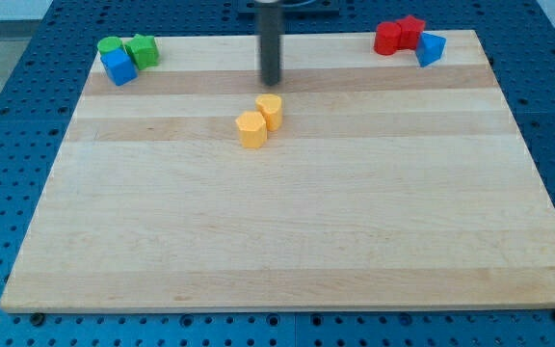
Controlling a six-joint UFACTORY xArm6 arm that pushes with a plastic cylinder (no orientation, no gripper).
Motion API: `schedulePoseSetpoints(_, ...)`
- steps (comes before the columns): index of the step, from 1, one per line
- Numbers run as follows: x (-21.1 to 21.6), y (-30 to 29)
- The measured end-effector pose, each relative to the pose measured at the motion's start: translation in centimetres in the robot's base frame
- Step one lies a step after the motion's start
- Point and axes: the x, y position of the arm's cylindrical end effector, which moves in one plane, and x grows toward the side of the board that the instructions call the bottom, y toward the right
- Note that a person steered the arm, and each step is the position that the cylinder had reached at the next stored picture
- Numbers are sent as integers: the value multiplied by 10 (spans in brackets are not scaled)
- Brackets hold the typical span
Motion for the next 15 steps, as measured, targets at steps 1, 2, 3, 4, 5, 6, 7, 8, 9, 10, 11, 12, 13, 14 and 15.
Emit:
schedulePoseSetpoints(1,10,-112)
schedulePoseSetpoints(2,19,-234)
schedulePoseSetpoints(3,19,-234)
schedulePoseSetpoints(4,14,-234)
schedulePoseSetpoints(5,8,-233)
schedulePoseSetpoints(6,-7,-233)
schedulePoseSetpoints(7,-34,-233)
schedulePoseSetpoints(8,-49,-225)
schedulePoseSetpoints(9,-46,-192)
schedulePoseSetpoints(10,-24,-176)
schedulePoseSetpoints(11,-20,-198)
schedulePoseSetpoints(12,-19,-233)
schedulePoseSetpoints(13,-2,-229)
schedulePoseSetpoints(14,5,-186)
schedulePoseSetpoints(15,1,-122)
